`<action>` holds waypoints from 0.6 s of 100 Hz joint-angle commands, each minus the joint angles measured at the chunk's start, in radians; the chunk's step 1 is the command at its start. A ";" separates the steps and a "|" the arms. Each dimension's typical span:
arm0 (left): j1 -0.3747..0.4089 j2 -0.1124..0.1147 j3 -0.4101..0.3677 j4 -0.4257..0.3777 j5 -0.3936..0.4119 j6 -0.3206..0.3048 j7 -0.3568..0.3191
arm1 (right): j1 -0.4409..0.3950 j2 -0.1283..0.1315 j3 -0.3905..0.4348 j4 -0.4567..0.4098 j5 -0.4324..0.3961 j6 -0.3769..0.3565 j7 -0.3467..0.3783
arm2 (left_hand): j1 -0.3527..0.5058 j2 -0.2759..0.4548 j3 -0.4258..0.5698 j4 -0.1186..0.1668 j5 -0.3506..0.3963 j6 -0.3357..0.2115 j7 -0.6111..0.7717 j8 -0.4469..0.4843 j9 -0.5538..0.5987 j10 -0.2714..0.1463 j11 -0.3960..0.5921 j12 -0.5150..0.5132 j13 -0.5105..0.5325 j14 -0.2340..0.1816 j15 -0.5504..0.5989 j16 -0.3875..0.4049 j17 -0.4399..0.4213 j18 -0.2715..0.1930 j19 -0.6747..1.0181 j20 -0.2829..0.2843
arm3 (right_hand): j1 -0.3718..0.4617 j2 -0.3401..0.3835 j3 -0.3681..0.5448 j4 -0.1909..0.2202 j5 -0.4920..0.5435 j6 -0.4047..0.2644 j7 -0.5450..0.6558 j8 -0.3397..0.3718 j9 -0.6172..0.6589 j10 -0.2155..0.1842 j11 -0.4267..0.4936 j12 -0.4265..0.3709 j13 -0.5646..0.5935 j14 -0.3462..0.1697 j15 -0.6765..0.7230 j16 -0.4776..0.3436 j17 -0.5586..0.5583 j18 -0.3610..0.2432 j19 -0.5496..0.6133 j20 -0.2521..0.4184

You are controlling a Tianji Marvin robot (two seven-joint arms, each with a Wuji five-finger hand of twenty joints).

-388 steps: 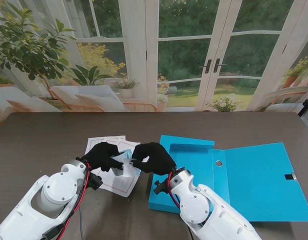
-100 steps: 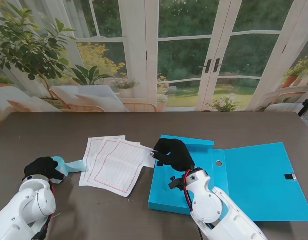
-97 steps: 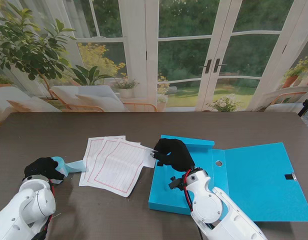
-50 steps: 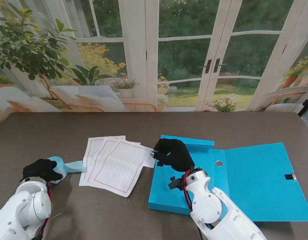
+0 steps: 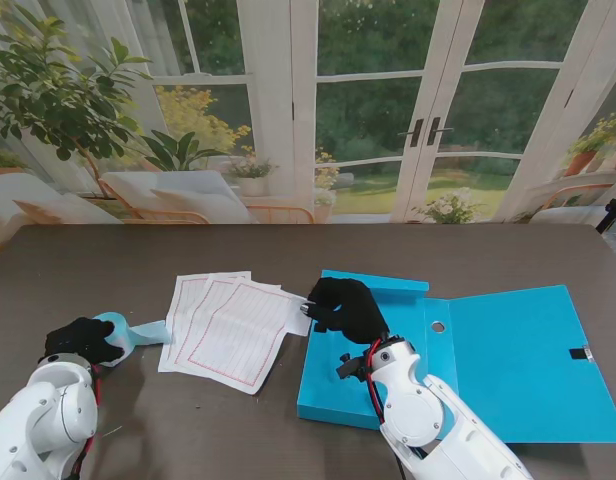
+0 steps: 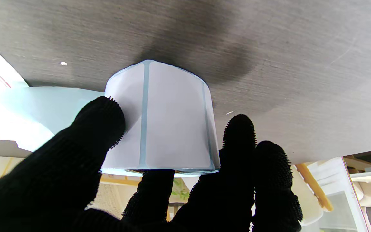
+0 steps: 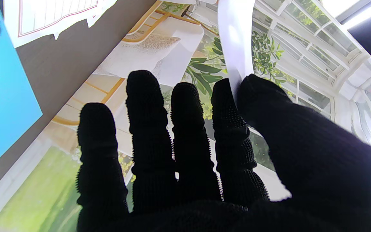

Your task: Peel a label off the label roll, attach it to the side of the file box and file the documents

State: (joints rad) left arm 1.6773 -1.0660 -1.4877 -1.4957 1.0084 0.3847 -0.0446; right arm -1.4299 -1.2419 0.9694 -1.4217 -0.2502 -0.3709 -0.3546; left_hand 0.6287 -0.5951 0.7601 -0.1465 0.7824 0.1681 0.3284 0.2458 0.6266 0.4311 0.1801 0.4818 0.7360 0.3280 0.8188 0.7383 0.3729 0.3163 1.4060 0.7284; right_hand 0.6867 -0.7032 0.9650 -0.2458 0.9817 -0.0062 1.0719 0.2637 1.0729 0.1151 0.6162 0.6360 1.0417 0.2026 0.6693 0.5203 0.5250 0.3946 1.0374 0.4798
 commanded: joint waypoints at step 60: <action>-0.001 0.000 -0.033 -0.022 -0.012 -0.040 -0.015 | 0.003 -0.005 -0.006 0.007 0.007 -0.004 0.016 | -0.030 0.075 -0.039 0.054 -0.057 0.066 -0.101 -0.039 0.018 -0.078 0.001 -0.032 -0.032 0.043 -0.029 -0.008 -0.028 0.001 -0.017 0.033 | 0.077 0.086 0.011 0.010 0.013 -0.082 0.094 0.042 -0.012 0.006 0.014 -0.012 0.037 -0.001 0.017 0.004 -0.135 -0.004 0.031 -0.014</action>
State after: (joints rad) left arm 1.6770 -1.0664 -1.5160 -1.5067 0.9999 0.3515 -0.0390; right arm -1.4255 -1.2423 0.9661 -1.4159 -0.2444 -0.3711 -0.3523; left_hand 0.6280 -0.5437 0.7366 -0.1267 0.7630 0.1681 0.2820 0.2339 0.6400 0.3808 0.1738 0.4551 0.7136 0.3487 0.8026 0.7359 0.3709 0.3153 1.3947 0.7405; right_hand 0.6869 -0.6914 0.9649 -0.2464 0.9726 -0.0024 1.0731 0.2657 1.0729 0.1152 0.6163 0.6349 1.0417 0.2030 0.6718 0.5203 0.5250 0.3946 1.0374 0.4796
